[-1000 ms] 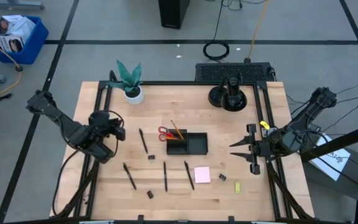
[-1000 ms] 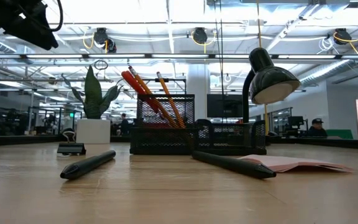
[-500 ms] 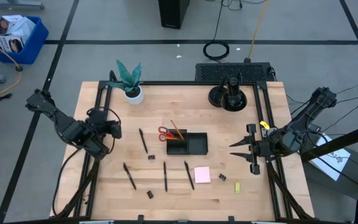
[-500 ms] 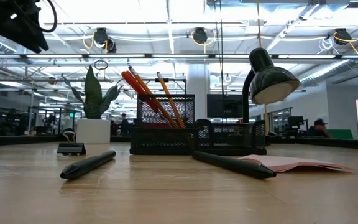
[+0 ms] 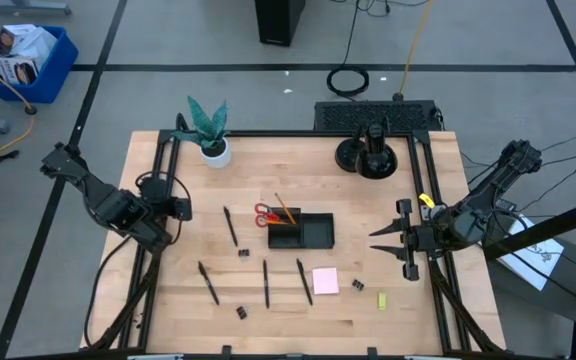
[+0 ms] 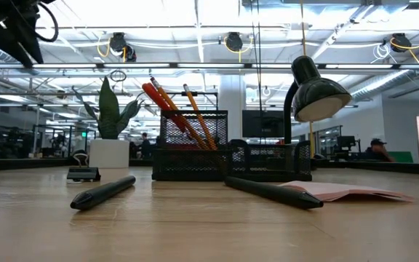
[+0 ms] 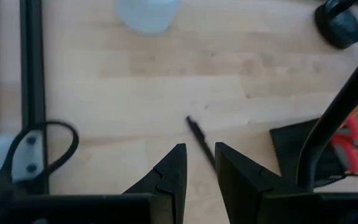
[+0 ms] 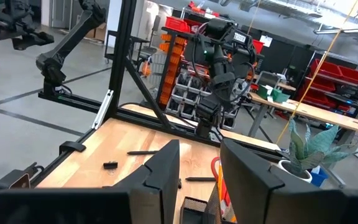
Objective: Pick and place office supplies into organizer
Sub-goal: Put the top left black pen into the desk organizer
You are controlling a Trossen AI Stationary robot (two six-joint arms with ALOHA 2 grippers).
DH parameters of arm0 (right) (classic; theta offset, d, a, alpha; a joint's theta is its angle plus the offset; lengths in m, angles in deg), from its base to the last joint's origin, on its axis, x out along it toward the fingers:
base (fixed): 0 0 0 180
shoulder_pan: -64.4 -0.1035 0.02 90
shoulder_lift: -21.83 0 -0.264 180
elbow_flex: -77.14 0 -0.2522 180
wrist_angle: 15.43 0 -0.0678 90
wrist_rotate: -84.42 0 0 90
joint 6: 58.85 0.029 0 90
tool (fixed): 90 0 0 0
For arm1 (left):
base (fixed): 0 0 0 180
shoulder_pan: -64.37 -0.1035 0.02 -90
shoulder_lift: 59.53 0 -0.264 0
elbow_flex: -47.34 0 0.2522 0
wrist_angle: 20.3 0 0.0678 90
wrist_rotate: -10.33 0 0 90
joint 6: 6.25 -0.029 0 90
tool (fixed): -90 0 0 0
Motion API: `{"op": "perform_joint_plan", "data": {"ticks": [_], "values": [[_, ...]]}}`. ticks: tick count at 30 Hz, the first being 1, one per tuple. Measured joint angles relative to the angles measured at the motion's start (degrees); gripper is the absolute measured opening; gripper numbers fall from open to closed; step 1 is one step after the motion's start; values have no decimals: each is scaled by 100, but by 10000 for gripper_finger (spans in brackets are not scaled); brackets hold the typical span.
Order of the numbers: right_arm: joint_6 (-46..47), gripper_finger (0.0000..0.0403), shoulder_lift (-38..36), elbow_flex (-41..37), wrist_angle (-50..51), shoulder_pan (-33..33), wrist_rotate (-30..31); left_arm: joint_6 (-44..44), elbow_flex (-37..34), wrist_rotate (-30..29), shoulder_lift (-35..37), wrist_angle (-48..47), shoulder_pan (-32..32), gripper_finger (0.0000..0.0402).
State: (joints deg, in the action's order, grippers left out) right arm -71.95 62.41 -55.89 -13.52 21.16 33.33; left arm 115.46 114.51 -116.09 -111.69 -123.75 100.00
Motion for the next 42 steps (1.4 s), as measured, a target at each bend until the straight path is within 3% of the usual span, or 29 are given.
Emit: {"op": "perform_joint_plan", "data": {"ticks": [12, 42], "values": [[42, 112, 0, 0, 6, 0, -2, 97, 0, 210, -395, 479, 2, 88], [42, 112, -1, 2, -38, 0, -20, 196, 2, 608, -2121, 2793, 2, 88]]}}
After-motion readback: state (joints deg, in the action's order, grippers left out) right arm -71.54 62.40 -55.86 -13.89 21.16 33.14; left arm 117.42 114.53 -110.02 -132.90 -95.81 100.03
